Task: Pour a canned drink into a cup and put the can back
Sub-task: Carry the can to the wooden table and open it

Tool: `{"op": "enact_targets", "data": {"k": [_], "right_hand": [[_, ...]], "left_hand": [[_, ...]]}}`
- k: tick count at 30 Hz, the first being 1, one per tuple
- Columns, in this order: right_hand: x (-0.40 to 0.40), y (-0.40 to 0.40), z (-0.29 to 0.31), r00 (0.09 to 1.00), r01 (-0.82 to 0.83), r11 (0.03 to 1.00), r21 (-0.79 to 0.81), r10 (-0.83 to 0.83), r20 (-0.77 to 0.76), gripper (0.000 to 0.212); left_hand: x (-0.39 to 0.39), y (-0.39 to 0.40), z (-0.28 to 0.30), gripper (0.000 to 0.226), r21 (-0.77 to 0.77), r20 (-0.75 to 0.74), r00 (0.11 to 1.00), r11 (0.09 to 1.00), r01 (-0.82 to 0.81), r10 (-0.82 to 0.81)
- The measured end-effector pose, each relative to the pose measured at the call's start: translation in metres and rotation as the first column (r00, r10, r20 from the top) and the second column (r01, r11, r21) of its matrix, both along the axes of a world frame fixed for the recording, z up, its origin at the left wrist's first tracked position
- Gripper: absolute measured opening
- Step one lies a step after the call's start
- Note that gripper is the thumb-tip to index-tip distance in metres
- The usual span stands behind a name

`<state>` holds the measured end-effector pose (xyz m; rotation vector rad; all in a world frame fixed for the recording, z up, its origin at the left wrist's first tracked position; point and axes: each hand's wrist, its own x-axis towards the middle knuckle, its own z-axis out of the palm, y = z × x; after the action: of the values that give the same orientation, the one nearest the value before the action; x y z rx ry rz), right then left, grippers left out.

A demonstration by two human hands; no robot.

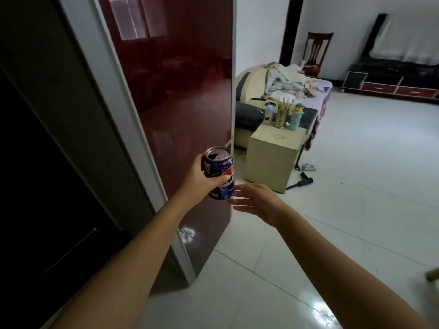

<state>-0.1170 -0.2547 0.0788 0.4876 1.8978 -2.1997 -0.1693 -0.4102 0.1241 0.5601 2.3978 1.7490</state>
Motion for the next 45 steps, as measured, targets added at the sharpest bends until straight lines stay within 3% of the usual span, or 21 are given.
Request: {"op": "enact_targets", "data": {"k": [9, 16, 24, 30, 34, 45], "right_hand": [[0.077, 0.002, -0.015, 0.965, 0.262, 0.959, -0.109, -0.259, 0.046, 0.022], [0.165, -0.01, -0.031, 0.853, 0.522, 0.841, -0.142, -0.515, 0.086, 0.021], [0.279, -0.016, -0.044, 0.685, 0.728, 0.667, -0.156, -0.716, 0.132, 0.023], [0.367, -0.022, -0.051, 0.502, 0.861, 0.463, -0.21, -0.84, 0.204, 0.025], [0.427, -0.033, -0.053, 0.407, 0.904, 0.347, -0.251, -0.878, 0.253, 0.029], [0.566, -0.067, -0.07, 0.213, 0.959, 0.146, -0.243, -0.936, 0.279, 0.029]], "left_hand": [[0.028, 0.026, -0.027, 0.067, -0.046, 0.089, 0.953, 0.955, 0.293, -0.288], [0.081, 0.042, -0.044, 0.065, -0.081, 0.105, 0.846, 0.843, 0.532, -0.523], [0.172, 0.069, -0.053, 0.064, -0.076, 0.133, 0.654, 0.65, 0.756, -0.745], [0.252, 0.088, -0.059, 0.066, -0.089, 0.125, 0.495, 0.487, 0.869, -0.86], [0.306, 0.093, -0.062, 0.067, -0.097, 0.123, 0.403, 0.393, 0.914, -0.907], [0.439, 0.098, -0.073, 0.068, -0.113, 0.139, 0.132, 0.116, 0.987, -0.981]]}}
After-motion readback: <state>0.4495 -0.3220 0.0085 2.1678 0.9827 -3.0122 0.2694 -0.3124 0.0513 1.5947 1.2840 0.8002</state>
